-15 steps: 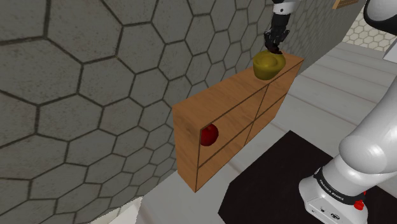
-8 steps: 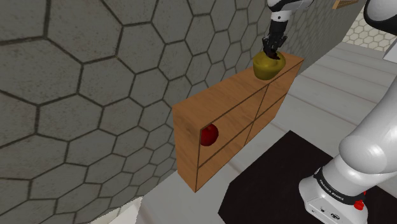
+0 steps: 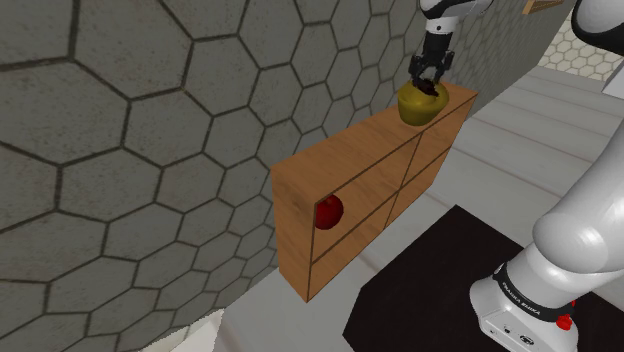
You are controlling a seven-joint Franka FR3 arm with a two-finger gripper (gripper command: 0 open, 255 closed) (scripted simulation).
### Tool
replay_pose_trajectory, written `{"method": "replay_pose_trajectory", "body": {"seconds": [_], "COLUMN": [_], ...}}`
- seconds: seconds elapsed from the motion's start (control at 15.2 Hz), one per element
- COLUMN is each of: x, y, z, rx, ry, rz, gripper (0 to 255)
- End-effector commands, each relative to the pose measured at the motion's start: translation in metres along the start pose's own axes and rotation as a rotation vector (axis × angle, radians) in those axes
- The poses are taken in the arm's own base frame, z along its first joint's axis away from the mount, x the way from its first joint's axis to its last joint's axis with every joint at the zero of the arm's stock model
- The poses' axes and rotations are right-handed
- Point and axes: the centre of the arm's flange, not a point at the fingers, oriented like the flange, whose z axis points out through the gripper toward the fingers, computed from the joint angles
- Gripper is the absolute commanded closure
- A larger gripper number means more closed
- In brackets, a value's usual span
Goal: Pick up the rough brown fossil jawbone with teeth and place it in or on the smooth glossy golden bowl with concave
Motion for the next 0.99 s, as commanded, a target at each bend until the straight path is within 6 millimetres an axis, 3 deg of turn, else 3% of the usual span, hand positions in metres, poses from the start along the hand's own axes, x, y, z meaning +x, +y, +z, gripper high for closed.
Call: {"method": "replay_pose_trajectory", "body": {"seconds": [0.0, 0.13, 0.4, 0.92], "x": [0.0, 0.0, 0.0, 0.0], "y": [0.0, 0.0, 0.0, 0.0], "z": [0.0, 0.0, -0.05, -0.05], "rx": [0.0, 0.0, 0.0, 0.0], "ry": [0.0, 0.0, 0.0, 0.0], "rz": [0.0, 0.0, 0.0, 0.0], "gripper": [0, 0, 0, 0]}}
